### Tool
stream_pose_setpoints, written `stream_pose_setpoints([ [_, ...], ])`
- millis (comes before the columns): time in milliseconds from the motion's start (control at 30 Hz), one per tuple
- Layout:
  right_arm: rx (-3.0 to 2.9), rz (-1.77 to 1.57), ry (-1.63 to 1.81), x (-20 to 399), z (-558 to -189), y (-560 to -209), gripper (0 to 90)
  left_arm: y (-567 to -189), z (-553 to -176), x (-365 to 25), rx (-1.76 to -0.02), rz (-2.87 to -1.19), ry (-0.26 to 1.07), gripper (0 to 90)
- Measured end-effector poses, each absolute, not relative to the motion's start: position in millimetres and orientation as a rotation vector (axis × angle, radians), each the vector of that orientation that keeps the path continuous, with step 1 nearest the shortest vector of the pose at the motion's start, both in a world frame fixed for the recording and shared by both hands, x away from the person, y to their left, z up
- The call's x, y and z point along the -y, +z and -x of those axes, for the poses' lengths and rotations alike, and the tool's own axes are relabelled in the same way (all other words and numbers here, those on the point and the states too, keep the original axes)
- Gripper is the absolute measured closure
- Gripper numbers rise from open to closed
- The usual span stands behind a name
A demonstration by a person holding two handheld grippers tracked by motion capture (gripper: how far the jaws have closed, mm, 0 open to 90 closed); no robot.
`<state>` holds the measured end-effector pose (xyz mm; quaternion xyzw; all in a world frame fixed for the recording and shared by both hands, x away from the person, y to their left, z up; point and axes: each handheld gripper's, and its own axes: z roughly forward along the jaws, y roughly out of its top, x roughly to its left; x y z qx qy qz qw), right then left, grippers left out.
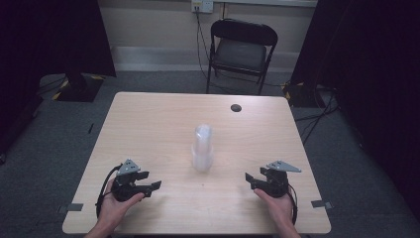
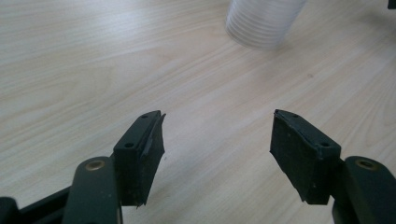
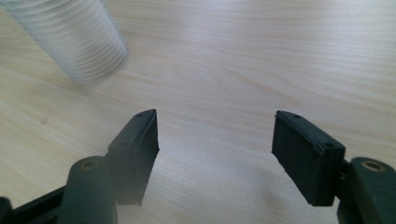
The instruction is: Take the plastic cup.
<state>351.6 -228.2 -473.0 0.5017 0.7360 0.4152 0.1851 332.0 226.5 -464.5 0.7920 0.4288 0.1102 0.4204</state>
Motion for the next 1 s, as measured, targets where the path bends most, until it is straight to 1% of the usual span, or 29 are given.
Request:
stream_pose_setpoints([
  [233,-2.075,-1.378,1.189,227,-352,-470,31.1,-463,-332,-223,-1.04,-1.987,0.261,32.5],
  [267,-2.089,-1.374,1.209,228,-352,-470,34.6,-463,-332,-222,-1.035,-1.992,0.261,32.1],
  [300,-2.089,-1.374,1.209,228,-352,-470,34.6,-463,-332,-222,-1.035,-1.992,0.261,32.0],
  [333,-2.095,-1.362,1.245,229,-352,-469,37.9,-463,-332,-221,-1.03,-1.992,0.264,32.0],
  [433,-2.102,-1.343,1.258,227,-351,-467,39.5,-463,-331,-221,-1.034,-1.99,0.264,31.8],
  [533,-2.117,-1.301,1.285,222,-349,-460,42.9,-463,-330,-223,-1.041,-1.982,0.265,31.7],
  [767,-2.129,-1.247,1.301,212,-346,-453,43.8,-461,-328,-223,-1.031,-1.985,0.264,31.9],
  [933,-2.157,-1.175,1.352,202,-343,-442,44.3,-461,-327,-222,-1.025,-1.988,0.267,32.0],
  [967,-2.157,-1.175,1.352,202,-343,-442,46.4,-461,-327,-222,-1.027,-1.987,0.268,32.0],
  [1000,-2.169,-1.158,1.345,199,-344,-438,46.5,-461,-327,-222,-1.024,-1.989,0.271,32.5],
])
